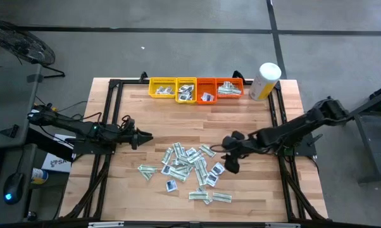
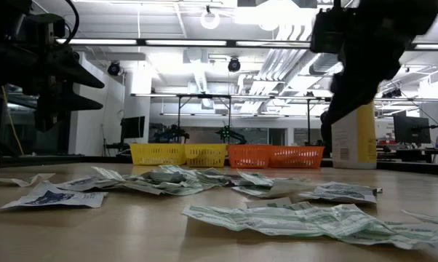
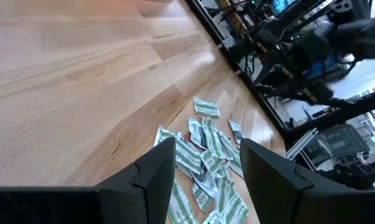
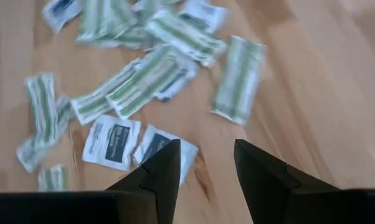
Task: Pick & Place First Aid Supplies
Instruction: Put the green pad into the right orange bin
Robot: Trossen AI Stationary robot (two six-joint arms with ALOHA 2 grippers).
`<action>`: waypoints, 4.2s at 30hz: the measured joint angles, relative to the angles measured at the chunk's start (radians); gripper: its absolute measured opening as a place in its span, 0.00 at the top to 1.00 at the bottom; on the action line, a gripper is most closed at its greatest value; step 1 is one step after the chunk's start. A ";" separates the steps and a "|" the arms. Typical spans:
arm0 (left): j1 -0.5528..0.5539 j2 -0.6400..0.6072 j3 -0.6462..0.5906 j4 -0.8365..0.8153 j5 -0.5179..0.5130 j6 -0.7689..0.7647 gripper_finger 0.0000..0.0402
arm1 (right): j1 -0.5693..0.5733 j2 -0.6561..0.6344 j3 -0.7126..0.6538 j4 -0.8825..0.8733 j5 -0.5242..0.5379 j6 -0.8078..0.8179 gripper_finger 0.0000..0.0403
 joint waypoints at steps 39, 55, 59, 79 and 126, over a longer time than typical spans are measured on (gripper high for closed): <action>0.000 0.002 0.000 -0.054 0.027 0.015 0.56 | -0.200 0.328 0.150 0.009 -0.215 -0.898 0.55; 0.000 0.002 0.000 -0.053 0.023 0.014 0.56 | -0.202 0.426 0.154 -0.009 -0.242 -0.846 0.72; 0.000 0.002 0.000 -0.053 0.023 0.014 0.56 | -0.201 0.428 0.154 -0.022 -0.224 -0.783 0.82; 0.000 0.002 0.000 -0.051 0.023 -0.012 0.56 | -0.303 0.262 0.147 -0.069 -0.004 -0.268 1.00; 0.000 0.002 0.000 -0.038 -0.343 -0.202 0.56 | -1.058 0.201 0.150 0.014 -0.011 -0.259 1.00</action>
